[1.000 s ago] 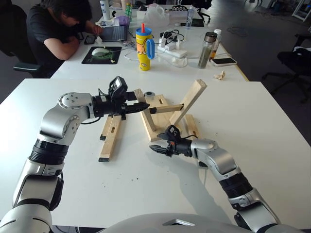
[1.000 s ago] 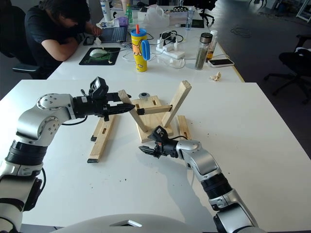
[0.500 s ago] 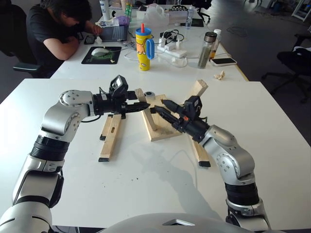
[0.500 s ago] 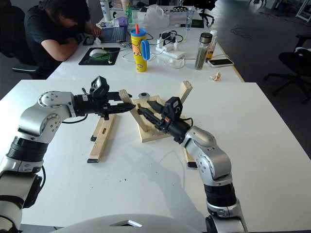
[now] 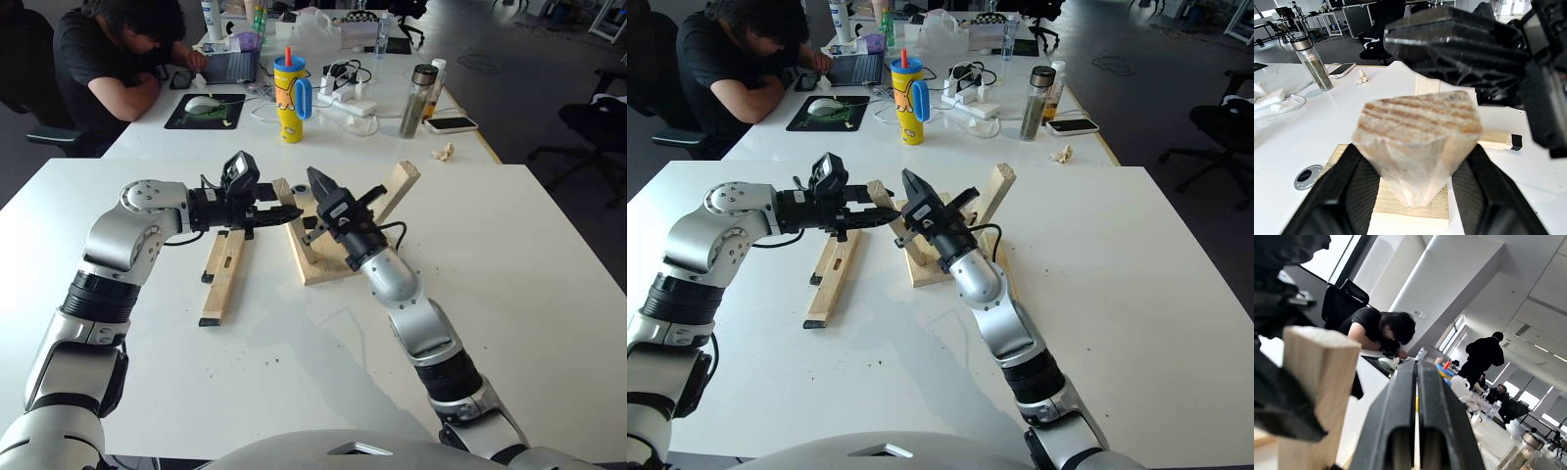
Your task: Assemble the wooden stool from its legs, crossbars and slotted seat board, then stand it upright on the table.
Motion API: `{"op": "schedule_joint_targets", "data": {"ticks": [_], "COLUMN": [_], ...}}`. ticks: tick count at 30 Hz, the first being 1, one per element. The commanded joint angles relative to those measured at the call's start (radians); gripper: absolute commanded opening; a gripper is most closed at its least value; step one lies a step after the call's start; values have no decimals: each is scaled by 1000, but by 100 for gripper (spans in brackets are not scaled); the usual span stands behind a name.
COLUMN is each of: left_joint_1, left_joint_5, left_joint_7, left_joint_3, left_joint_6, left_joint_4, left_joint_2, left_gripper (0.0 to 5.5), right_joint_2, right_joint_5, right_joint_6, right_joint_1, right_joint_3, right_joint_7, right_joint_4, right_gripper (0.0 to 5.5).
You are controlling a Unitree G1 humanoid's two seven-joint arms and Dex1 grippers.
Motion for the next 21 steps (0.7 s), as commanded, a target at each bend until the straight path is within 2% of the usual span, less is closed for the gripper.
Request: {"op": "schedule_joint_targets", "data": {"ticks": [1, 3, 6, 11, 17, 21], "left_joint_1": [129, 131, 133, 117, 56, -10], "left_joint_5": [85, 84, 86, 101, 138, 165], "left_joint_7": [-21, -16, -10, -15, -68, -124], "left_joint_3": [-141, -140, -137, -140, -151, -153], "left_joint_6": [111, 111, 106, 80, 30, -8], "left_joint_4": [53, 49, 52, 77, 143, 213], "left_joint_2": [-11, -10, -12, -18, 8, 30], "left_gripper": [200, 200, 200, 200, 200, 200], "right_joint_2": [-32, -32, 3, 41, -62, -92], "right_joint_5": [-24, -13, 18, 126, 258, 284], "right_joint_6": [289, 310, 232, -53, -262, -329], "right_joint_1": [74, 73, 42, 30, 201, 277], "right_joint_3": [63, 72, 37, -96, -156, -163], "right_joint_7": [134, 167, 143, 64, 178, 210], "right_joint_4": [150, 132, 81, -74, -163, -56], "right_gripper": [0, 0, 0, 0, 0, 0]}}
